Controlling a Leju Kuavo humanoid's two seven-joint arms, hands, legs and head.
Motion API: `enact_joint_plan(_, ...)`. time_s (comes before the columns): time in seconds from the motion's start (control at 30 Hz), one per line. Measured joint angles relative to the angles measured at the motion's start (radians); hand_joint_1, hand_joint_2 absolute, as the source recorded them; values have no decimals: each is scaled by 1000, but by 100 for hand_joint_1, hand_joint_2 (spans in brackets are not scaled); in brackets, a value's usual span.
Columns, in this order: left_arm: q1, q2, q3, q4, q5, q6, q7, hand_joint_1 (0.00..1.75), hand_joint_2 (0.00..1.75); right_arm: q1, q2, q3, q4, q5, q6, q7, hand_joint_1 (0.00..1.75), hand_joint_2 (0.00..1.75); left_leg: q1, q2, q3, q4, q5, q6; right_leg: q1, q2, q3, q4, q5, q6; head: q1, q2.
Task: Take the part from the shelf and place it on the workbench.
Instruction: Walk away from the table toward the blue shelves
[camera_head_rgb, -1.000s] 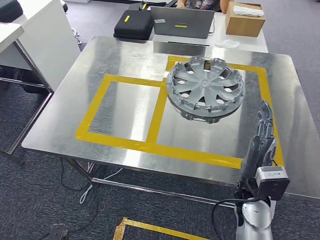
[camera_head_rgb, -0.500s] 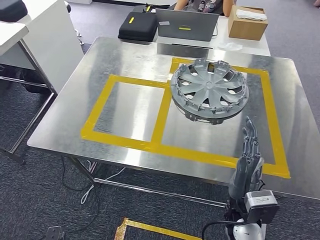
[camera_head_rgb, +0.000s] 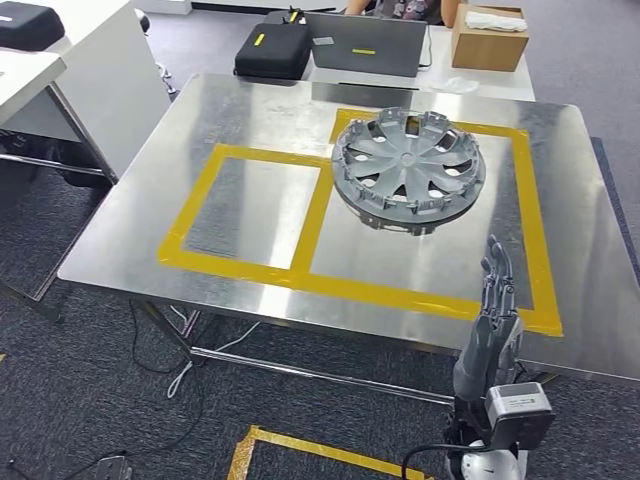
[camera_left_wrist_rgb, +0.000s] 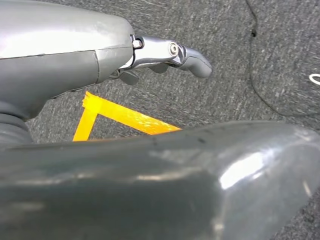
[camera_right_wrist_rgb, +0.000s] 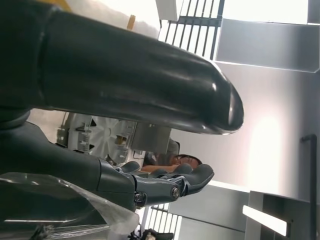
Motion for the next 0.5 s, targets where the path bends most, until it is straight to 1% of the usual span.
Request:
enact_joint_plan(0.03, 0, 0, 2, 0, 0, 0, 0, 0, 0, 0, 0, 1, 0, 0, 0, 0, 0, 0, 2, 2, 49, -76, 23, 0, -1, -1, -4, 3, 2, 3, 0, 0)
enact_joint_plan(0.07, -1, 0, 3, 0, 0, 0, 0, 0, 0, 0, 0, 1, -1, 0, 0, 0, 0, 0, 2, 2, 91, -143, 41, 2, 0, -1, -8, 6, 4, 7, 0, 0)
enact_joint_plan(0.1, -1, 0, 5, 0, 0, 0, 0, 0, 0, 0, 0, 2, -2, 0, -1, 0, 0, 0, 0, 2, 118, -189, 49, 7, 1, -1, -11, 8, 7, 12, 0, 0)
enact_joint_plan(0.13, -1, -1, 7, 0, 0, 0, 0, 0, 0, 0, 0, 2, -3, 0, -1, 0, 0, 0, -2, 1, 132, -217, 51, 13, 2, -1, -14, 10, 10, 19, 0, 0)
enact_joint_plan(0.2, 0, -1, 8, 0, 0, 0, 0, 0, 0, 0, 0, 3, -5, 0, -1, 0, 0, 0, -6, 0, 125, -220, 56, 27, 2, 0, -17, 8, 18, 32, 0, 0)
enact_joint_plan(0.23, 0, -2, 8, 0, 0, 0, 0, 0, 0, 1, 0, 3, -5, 0, -1, 0, 0, 0, -5, 1, 121, -221, 60, 36, 1, 1, -23, 11, 14, 38, 0, 0)
enact_joint_plan(0.27, -1, -2, 8, 0, 0, 0, 0, 0, 0, 1, 0, 3, -6, 0, -1, 0, 0, 0, -5, 2, 115, -223, 67, 46, 0, 3, -33, 27, -5, 42, 2, 0)
enact_joint_plan(0.3, -1, -2, 9, 0, 0, 1, 0, 0, 0, 1, 0, 3, -6, 0, -1, 0, 0, 0, -4, 3, 108, -226, 73, 55, 0, 5, -49, 58, -33, 45, 3, 0)
enact_joint_plan(0.33, -2, -2, 9, 0, 0, 1, 0, 0, 0, 1, 0, 3, -6, 0, -2, 0, 0, 0, -5, 4, 99, -226, 81, 62, 0, 9, -75, 117, -77, 47, 4, 0)
enact_joint_plan(0.37, -2, -1, 9, 0, 1, 2, 1, 0, 0, 1, 0, 2, -6, 0, -3, 0, 0, 0, -7, 4, 89, -226, 88, 67, 1, 11, -101, 190, -120, 47, 6, 0)
enact_joint_plan(0.4, -1, -1, 10, 0, 1, 2, 1, 0, 0, 2, 0, 2, -6, 0, -4, 0, 0, 0, -10, 5, 79, -225, 95, 69, 1, 13, -122, 254, -151, 46, 6, 0)
enact_joint_plan(0.43, -1, -2, 10, 0, 1, 2, 2, 0, 0, 2, 0, 2, -6, -1, -5, 1, 0, 0, -14, 5, 68, -225, 103, 71, 2, 14, -133, 300, -168, 45, 7, 0)
enact_joint_plan(0.47, -1, -2, 10, 0, 1, 2, 2, 0, 0, 3, 0, 1, -6, -1, -5, 2, 0, 0, -17, 5, 60, -224, 109, 71, 4, 14, -121, 303, -162, 41, 7, 0)
enact_joint_plan(0.5, -1, -2, 11, 0, 1, 2, 2, 0, 0, 3, 0, 1, -6, -1, -6, 2, 0, 0, -20, 5, 53, -224, 115, 71, 5, 14, -89, 264, -141, 36, 7, 0)
